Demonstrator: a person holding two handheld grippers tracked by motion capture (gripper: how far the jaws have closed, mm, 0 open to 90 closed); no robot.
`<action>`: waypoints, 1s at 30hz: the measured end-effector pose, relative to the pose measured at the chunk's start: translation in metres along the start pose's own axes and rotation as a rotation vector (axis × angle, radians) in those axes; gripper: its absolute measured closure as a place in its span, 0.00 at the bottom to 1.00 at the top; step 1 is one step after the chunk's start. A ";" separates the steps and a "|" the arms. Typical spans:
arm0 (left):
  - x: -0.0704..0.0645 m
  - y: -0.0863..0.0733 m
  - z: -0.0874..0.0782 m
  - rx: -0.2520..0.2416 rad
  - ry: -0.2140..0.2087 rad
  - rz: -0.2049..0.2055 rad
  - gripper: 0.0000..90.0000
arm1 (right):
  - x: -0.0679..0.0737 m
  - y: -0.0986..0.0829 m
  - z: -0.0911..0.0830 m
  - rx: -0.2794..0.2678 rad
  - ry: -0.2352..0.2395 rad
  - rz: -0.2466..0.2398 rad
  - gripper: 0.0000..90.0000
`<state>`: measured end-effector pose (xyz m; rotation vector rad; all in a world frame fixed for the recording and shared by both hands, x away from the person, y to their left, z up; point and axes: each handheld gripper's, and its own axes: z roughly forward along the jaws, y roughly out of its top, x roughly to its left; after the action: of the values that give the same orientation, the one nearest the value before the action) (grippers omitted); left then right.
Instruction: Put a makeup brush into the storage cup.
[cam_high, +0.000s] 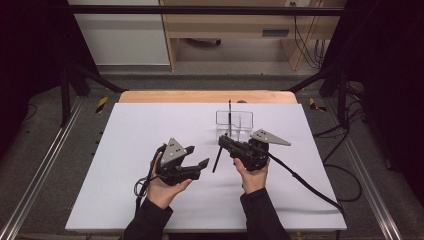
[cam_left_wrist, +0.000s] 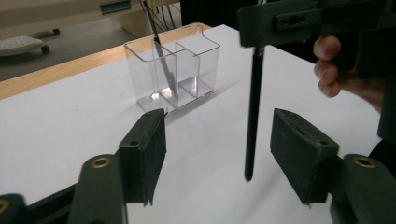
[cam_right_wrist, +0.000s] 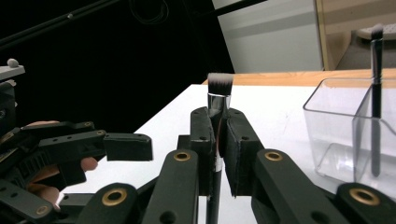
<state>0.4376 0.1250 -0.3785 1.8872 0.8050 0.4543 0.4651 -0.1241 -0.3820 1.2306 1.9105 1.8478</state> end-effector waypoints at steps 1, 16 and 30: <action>0.002 -0.001 -0.002 -0.003 0.009 0.000 0.35 | 0.000 0.001 -0.001 -0.001 -0.002 -0.006 0.93; 0.032 -0.019 -0.029 0.005 0.052 -0.012 0.22 | -0.011 0.019 -0.011 0.003 -0.068 -0.076 0.93; 0.057 -0.037 -0.046 0.011 0.109 -0.035 0.15 | -0.023 0.034 -0.018 -0.010 -0.135 -0.129 0.93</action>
<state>0.4365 0.2055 -0.3939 1.8684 0.9127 0.5352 0.4819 -0.1575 -0.3565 1.1680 1.8604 1.6645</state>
